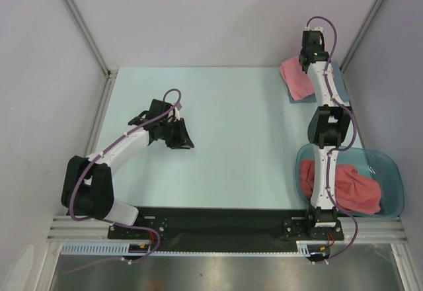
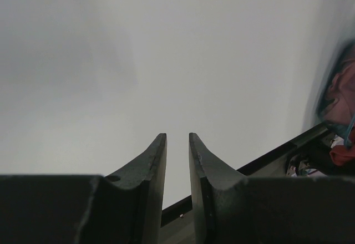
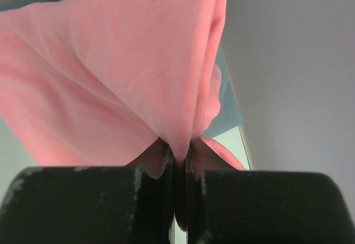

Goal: Fold and stack the t-shirts
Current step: Neatly place the folded tshirt to the corner

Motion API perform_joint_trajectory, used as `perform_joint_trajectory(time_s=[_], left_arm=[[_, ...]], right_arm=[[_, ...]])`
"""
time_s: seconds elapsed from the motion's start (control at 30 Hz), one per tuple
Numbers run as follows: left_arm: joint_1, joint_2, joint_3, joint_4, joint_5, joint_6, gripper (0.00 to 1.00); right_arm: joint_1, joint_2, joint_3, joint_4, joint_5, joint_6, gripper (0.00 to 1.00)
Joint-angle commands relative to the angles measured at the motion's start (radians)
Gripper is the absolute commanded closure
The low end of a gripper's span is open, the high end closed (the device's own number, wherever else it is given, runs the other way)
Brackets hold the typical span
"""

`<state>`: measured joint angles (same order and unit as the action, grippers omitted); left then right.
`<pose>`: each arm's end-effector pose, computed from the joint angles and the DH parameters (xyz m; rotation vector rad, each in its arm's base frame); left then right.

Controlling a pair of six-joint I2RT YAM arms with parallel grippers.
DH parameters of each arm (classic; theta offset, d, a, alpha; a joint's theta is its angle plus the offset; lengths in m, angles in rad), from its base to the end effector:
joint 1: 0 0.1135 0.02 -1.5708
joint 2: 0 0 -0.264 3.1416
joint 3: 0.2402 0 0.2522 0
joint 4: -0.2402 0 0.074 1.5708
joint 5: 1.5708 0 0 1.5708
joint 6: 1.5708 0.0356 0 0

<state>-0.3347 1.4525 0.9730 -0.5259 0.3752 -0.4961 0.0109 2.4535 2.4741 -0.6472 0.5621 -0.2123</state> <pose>0.2708 -0.1080 0.2254 -0.0684 2.6714 -0.7762 0.5521 -0.0130 0.2851 0.0757 2.1767 -0.7295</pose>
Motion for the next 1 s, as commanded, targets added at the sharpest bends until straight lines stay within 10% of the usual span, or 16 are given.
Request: perform_joint_trajectory(time_s=[0.0,0.97], left_arm=[[-0.006,0.005,0.043,0.023,0.021,0.004,0.73],[-0.006,0.043,0.059,0.014,0.028,0.01,0.72]], right_arm=[[-0.003,0.01,0.011,0.043,0.051,0.027,1.0],[-0.097,0.05,-0.11,0.155,-0.039,0.056,1.0]])
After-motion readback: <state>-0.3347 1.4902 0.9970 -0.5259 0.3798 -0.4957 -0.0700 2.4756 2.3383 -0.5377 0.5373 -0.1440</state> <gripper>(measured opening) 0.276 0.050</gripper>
